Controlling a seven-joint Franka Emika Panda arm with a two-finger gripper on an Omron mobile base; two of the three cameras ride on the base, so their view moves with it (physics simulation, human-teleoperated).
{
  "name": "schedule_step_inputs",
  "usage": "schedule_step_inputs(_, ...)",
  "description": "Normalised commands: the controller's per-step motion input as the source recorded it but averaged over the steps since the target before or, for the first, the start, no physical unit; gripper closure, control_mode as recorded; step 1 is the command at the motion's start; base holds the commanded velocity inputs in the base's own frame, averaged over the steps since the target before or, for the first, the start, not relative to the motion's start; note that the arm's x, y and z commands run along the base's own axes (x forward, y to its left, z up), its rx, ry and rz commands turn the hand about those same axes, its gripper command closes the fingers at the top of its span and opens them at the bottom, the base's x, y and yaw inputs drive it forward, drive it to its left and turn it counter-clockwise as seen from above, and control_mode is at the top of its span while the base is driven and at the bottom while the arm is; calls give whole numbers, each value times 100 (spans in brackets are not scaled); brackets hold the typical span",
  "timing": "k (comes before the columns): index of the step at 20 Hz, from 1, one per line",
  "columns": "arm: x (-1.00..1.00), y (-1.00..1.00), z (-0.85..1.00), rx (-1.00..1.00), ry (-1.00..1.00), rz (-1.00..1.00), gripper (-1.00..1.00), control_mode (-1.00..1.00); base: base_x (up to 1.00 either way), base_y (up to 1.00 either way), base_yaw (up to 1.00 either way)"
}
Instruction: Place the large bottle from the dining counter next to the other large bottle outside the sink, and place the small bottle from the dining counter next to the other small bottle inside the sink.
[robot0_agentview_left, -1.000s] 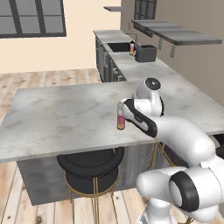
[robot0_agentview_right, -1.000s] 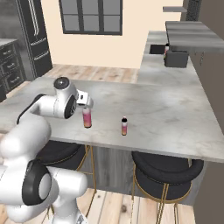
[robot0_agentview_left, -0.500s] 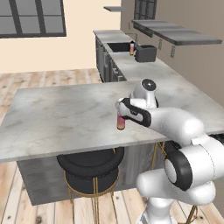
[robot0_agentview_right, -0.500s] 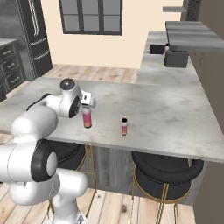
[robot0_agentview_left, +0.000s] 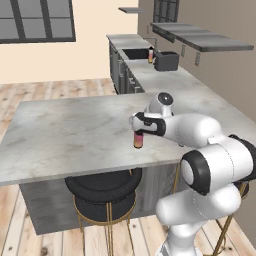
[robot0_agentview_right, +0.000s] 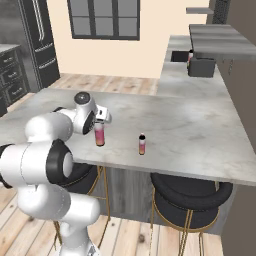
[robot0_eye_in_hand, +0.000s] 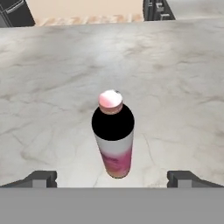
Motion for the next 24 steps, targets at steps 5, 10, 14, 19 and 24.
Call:
schedule_step_inputs(5,36,4,-16,0,0,0,-100,-100,0,0,0)
schedule_step_inputs(10,31,5,-12,0,0,0,-100,-100,0,0,0)
schedule_step_inputs(14,21,3,-9,0,0,0,-100,-100,0,0,0)
schedule_step_inputs(19,16,2,-9,0,0,0,-100,-100,0,0,0)
schedule_step_inputs(24,12,2,-10,0,0,0,-100,-100,0,0,0)
